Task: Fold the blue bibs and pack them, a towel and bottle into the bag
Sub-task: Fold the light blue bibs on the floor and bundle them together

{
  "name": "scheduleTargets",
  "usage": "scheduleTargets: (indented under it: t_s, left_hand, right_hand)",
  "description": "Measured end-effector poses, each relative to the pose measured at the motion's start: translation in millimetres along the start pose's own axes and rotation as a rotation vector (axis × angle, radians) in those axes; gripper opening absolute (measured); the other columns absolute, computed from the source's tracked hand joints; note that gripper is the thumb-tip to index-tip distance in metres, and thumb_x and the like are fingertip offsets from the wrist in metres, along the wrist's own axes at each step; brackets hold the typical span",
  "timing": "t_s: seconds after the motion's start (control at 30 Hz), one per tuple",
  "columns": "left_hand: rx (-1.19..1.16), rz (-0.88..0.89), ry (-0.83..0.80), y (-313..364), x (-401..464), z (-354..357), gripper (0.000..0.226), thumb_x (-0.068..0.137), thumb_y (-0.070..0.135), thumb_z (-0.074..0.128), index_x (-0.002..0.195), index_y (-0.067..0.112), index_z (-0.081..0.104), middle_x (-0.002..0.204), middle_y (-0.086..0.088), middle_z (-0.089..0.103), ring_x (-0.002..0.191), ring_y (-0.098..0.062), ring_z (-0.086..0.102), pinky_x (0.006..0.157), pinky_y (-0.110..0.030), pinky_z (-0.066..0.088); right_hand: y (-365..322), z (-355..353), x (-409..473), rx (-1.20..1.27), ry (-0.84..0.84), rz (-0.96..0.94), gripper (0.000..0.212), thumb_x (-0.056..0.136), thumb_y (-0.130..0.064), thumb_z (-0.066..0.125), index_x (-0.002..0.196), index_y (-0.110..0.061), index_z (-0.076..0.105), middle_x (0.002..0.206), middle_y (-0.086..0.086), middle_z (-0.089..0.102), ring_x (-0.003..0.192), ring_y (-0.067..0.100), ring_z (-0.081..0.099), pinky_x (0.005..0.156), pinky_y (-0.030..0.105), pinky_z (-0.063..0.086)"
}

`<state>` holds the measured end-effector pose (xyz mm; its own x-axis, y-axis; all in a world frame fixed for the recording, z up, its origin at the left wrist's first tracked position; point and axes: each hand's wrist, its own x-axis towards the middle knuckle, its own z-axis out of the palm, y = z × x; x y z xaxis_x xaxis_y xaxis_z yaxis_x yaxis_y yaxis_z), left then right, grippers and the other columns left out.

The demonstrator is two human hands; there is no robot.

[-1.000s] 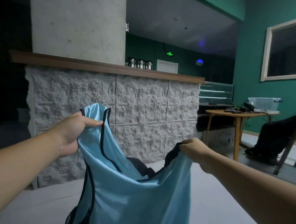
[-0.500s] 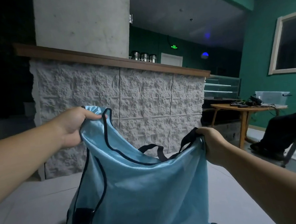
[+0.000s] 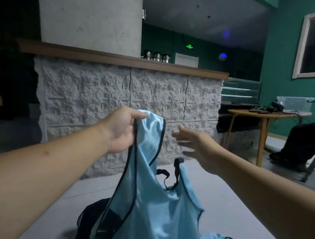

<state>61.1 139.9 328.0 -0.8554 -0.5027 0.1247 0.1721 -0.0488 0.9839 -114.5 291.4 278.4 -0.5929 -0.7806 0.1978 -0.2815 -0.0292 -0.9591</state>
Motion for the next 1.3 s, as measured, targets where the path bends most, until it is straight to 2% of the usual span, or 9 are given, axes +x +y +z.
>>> scheduleTargets:
  t_s: [0.17,0.3,0.43,0.6,0.73,0.83,1.0,1.13,1.3]
  left_hand:
    - [0.083,0.007,-0.027,-16.4,7.0,22.6,0.050,0.093,0.036,0.065,0.132,0.004,0.063,0.110,-0.022,0.071,0.105,-0.038,0.067,0.110,-0.053,0.044]
    - [0.153,-0.017,-0.061,-39.7,8.1,14.1,0.104,0.053,0.079,0.084,0.139,0.026,0.058,0.154,-0.009,0.049,0.141,-0.033,0.045,0.117,-0.060,0.033]
    - [0.425,0.021,-0.044,-87.9,-3.2,-5.0,0.110,0.043,0.096,0.063,0.138,0.042,0.054,0.128,0.002,0.065,0.113,-0.024,0.062,0.093,-0.044,0.056]
    - [0.915,-0.193,-0.036,-165.1,-2.8,-38.4,0.078,0.084,0.088,0.036,0.153,0.050,0.037,0.163,0.003,0.037,0.133,-0.020,0.050,0.116,-0.036,0.037]
    - [1.036,-0.286,-0.038,-193.6,-3.9,-56.5,0.031,0.099,0.043,0.058,0.127,0.036,0.070,0.154,0.001,0.049,0.134,-0.018,0.050,0.102,-0.015,0.036]
    - [1.133,-0.282,-0.020,-194.5,-0.8,-66.6,0.041,0.094,0.011,0.057,0.126,0.031,0.071,0.145,0.003,0.051,0.123,-0.018,0.057,0.086,-0.013,0.044]
    - [1.210,-0.034,0.127,-169.9,2.2,-86.5,0.047,0.100,0.046,0.055,0.064,0.017,0.050,0.064,0.004,0.052,0.062,-0.014,0.054,0.055,-0.029,0.033]
    - [1.291,0.158,0.054,-137.0,-4.5,-106.4,0.065,0.084,0.078,0.058,0.061,0.019,0.044,0.054,0.008,0.039,0.051,-0.008,0.037,0.055,-0.032,0.031]
    - [1.387,0.300,0.101,-102.7,2.9,-113.1,0.020,0.078,0.023,0.080,0.070,0.031,0.065,0.077,0.008,0.067,0.075,-0.009,0.063,0.072,-0.031,0.052]
  right_hand:
    - [-27.5,36.8,-0.3,0.145,-0.159,-0.014,0.043,0.101,-0.034,0.061,0.124,0.001,0.066,0.117,0.029,0.069,0.095,0.036,0.068,0.095,0.053,0.055]
    - [-33.8,34.3,8.0,0.268,-0.098,0.003,0.031,0.100,-0.014,0.061,0.121,0.009,0.064,0.110,0.021,0.072,0.095,0.032,0.071,0.088,0.043,0.060]
    - [-42.5,23.6,10.7,0.383,-0.113,-0.007,0.017,0.103,-0.017,0.057,0.108,-0.001,0.062,0.098,0.014,0.070,0.085,0.027,0.070,0.088,0.043,0.059]
    - [-54.5,9.5,4.7,0.488,-0.080,-0.045,0.023,0.103,-0.018,0.056,0.119,-0.002,0.061,0.101,0.012,0.073,0.089,0.026,0.073,0.091,0.044,0.059]
    - [-63.5,-8.2,2.8,0.560,-0.036,-0.067,0.030,0.102,-0.020,0.056,0.131,-0.009,0.056,0.106,0.011,0.071,0.092,0.026,0.073,0.093,0.044,0.058]
    - [-62.5,-25.3,9.0,0.599,0.082,-0.100,0.024,0.103,-0.021,0.056,0.125,-0.010,0.058,0.107,0.011,0.072,0.088,0.026,0.075,0.083,0.043,0.061]
    - [-45.9,-60.3,18.7,0.576,0.300,-0.086,0.031,0.100,-0.026,0.062,0.126,-0.009,0.063,0.122,0.015,0.072,0.095,0.029,0.074,0.086,0.048,0.061]
    - [-31.7,-84.1,20.3,0.556,0.409,-0.081,0.016,0.098,-0.021,0.064,0.110,-0.012,0.061,0.102,0.011,0.067,0.065,0.023,0.069,0.079,0.040,0.059]
    - [-18.5,-94.8,18.5,0.381,0.566,-0.038,0.009,0.096,-0.015,0.067,0.097,-0.007,0.066,0.091,0.016,0.066,0.067,0.029,0.068,0.086,0.053,0.058]
